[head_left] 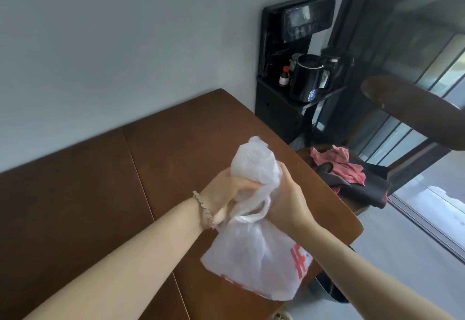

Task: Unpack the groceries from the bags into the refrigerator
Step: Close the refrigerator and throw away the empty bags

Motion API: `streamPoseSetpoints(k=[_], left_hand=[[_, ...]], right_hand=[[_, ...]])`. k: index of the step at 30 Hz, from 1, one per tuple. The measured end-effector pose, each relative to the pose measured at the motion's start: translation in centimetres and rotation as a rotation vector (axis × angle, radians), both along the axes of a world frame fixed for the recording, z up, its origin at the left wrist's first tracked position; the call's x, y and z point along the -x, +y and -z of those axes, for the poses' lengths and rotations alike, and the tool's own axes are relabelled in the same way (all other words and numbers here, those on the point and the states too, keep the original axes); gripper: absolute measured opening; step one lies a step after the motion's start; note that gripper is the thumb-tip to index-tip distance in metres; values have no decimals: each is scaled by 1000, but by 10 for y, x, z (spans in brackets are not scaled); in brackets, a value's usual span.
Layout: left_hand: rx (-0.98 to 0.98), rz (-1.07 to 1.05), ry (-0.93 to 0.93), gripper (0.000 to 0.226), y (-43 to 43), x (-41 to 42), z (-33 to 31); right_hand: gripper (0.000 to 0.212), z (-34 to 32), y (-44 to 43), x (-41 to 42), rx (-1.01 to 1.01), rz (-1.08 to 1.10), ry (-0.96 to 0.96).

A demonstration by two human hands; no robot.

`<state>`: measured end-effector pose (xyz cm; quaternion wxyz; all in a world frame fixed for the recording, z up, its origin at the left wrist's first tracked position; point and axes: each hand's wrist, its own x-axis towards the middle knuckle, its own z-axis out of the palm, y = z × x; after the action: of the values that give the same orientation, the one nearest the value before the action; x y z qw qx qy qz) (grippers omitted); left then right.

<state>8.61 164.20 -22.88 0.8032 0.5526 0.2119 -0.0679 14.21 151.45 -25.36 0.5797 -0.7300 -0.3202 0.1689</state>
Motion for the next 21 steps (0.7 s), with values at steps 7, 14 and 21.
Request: streamPoseSetpoints(k=[7,14,21], left_hand=[[222,-140,439,100,-10,18,17],[72,-186,170,105,7,-12,22],[-140,-78,128,27,3,1,39]], right_hand=[[32,16,-7,-31,-109,701,67],[27,27,15,22,-65,386,216],[38,34,6,26,335,-57,357]])
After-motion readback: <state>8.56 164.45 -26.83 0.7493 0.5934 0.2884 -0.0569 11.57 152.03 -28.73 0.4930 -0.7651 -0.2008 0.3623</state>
